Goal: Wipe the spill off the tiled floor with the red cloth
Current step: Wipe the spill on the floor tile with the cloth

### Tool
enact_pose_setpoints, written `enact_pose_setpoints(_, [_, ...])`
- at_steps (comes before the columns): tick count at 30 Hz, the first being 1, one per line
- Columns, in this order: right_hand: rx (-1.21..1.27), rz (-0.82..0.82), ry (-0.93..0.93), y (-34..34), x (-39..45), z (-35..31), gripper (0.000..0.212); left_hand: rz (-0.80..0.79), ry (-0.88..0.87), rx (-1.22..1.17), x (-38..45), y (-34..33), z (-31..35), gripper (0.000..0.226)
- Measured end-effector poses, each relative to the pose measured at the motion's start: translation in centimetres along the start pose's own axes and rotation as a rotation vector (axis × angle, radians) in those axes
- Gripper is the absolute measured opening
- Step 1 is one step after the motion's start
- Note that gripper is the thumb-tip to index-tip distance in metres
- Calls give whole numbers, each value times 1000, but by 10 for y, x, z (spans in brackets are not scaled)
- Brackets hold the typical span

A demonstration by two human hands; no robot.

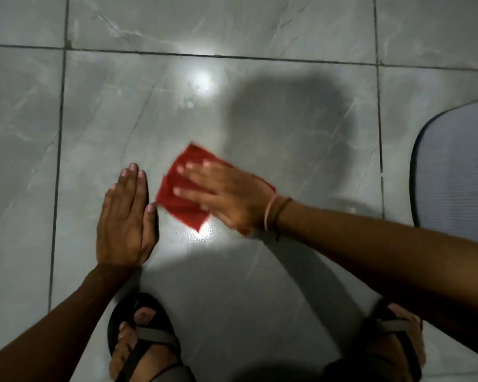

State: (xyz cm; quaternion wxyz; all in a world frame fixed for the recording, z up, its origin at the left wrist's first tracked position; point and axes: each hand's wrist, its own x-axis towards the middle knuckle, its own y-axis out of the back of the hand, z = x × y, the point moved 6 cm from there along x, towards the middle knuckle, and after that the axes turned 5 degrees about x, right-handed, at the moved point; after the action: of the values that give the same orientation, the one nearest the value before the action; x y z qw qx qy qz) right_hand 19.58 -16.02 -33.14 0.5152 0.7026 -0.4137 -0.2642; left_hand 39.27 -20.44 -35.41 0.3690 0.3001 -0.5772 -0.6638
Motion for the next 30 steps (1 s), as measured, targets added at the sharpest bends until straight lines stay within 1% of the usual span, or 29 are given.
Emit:
enact_pose_setpoints(1, [33,-67,67,-3,-18,-7,48,-3,2,-4,0,0,0,61])
enact_pose_setpoints(3, [56,-112,139,3,-57,10,50,-9,0,-3,1,-1,-1,62])
enact_pose_setpoints(4, [13,-123,137,9,-76,32,51,-6,-4,-5,1,-2,-2,62])
enact_pose_setpoints(5, [-44,-123,97,19,-90,59,52,-2,-4,-7,1,-2,-2,62])
enact_pose_setpoints(6, [-101,-104,20,31,-98,89,52,-1,-1,-9,1,-3,-3,61])
enact_pose_setpoints(7, [-119,-56,-100,45,-101,120,52,-3,5,-10,1,-3,-4,62])
enact_pose_setpoints(8, [-95,18,-262,58,-96,147,52,-10,13,-12,1,-3,-3,62])
enact_pose_setpoints(10, [-39,241,-707,76,-70,183,54,-28,20,-14,1,-4,-2,63])
enact_pose_setpoints(11, [-18,326,-911,75,-51,188,54,-36,20,-12,1,-4,-2,63])
enact_pose_setpoints(12, [-11,365,-1042,71,-27,185,55,-42,20,-12,1,-4,-2,63])
enact_pose_setpoints(13, [-17,361,-1071,67,1,176,56,-47,16,-16,2,-4,-1,63])
enact_pose_setpoints(14, [-13,316,-993,62,30,161,57,-50,11,-21,2,-4,0,63])
enact_pose_setpoints(16, [-25,139,-636,44,76,116,57,-39,12,-21,2,-3,-1,62])
enact_pose_setpoints(17, [-43,37,-455,33,81,94,56,-20,8,-15,2,-2,0,62])
enact_pose_setpoints(18, [-44,-22,-332,26,73,82,54,1,0,-5,0,-1,1,61])
enact_pose_setpoints(19, [-33,-6,-280,26,57,82,52,15,-9,3,0,0,1,61])
enact_pose_setpoints(20, [-10,77,-329,31,36,91,49,14,-14,5,0,0,1,61])
enact_pose_setpoints(21, [10,192,-473,39,9,107,48,4,-12,1,0,-1,0,61])
enact_pose_setpoints(23, [35,384,-907,52,-61,142,50,-9,-9,-5,0,-1,-1,61])
enact_pose_setpoints(24, [54,436,-1090,53,-94,148,51,-14,-4,-7,0,-2,-1,61])
enact_pose_setpoints(25, [62,477,-1218,53,-115,143,53,-19,2,-11,0,-2,-1,61])
enact_pose_setpoints(26, [48,502,-1286,46,-125,126,54,-26,5,-12,0,-3,-1,61])
enact_pose_setpoints(27, [15,501,-1292,36,-126,99,55,-30,7,-13,0,-3,-1,61])
enact_pose_setpoints(28, [-1,475,-1224,21,-120,65,57,-29,6,-14,1,-3,0,61])
enact_pose_setpoints(29, [25,413,-1073,3,-109,24,60,-24,8,-15,1,-2,0,61])
enact_pose_setpoints(30, [81,303,-834,-18,-96,-22,65,-14,12,-15,1,-2,-1,61])
